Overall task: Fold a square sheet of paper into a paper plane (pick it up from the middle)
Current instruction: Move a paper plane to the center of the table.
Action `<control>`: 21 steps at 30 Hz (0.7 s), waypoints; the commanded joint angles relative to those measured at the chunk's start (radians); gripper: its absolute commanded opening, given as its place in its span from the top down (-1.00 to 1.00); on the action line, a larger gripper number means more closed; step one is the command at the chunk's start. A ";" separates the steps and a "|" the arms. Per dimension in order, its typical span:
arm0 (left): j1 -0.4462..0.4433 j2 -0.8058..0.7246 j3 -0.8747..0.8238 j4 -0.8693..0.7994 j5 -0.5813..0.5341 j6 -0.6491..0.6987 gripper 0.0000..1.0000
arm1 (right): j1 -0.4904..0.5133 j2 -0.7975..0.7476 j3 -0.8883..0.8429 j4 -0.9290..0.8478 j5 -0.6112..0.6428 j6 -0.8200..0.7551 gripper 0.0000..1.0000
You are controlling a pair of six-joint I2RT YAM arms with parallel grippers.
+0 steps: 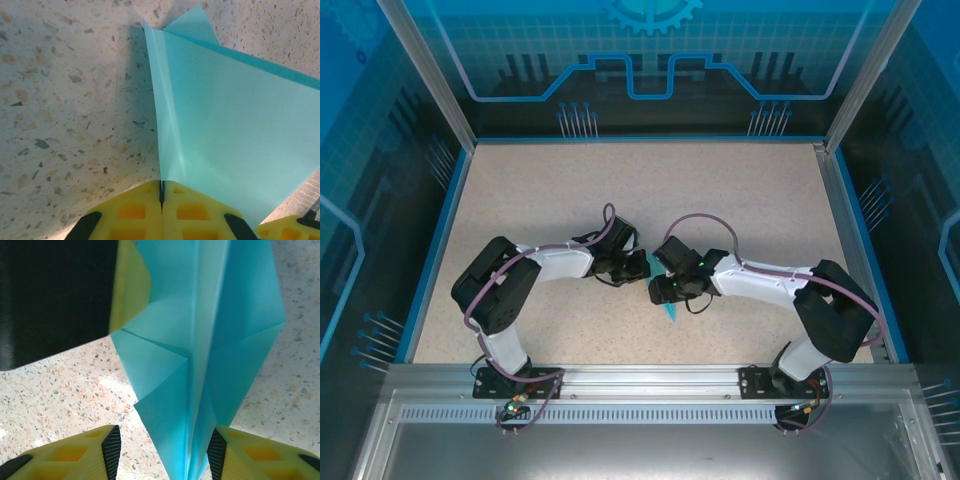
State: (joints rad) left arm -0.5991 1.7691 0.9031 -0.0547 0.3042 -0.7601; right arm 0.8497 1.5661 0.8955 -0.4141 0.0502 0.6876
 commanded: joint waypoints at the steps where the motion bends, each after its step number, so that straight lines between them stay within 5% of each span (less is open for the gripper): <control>1: 0.006 -0.023 0.008 -0.017 0.000 -0.005 1.00 | 0.025 0.034 0.039 -0.033 0.023 -0.010 -0.02; 10: 0.007 -0.027 0.005 -0.019 0.000 -0.006 1.00 | 0.028 0.091 0.083 -0.066 0.088 0.007 0.13; 21: 0.006 -0.058 0.002 -0.055 -0.035 -0.006 0.81 | 0.029 0.093 0.085 -0.087 0.134 0.039 0.60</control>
State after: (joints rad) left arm -0.5991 1.7535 0.9031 -0.0738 0.2958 -0.7597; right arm 0.8600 1.6451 0.9562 -0.4667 0.1558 0.7105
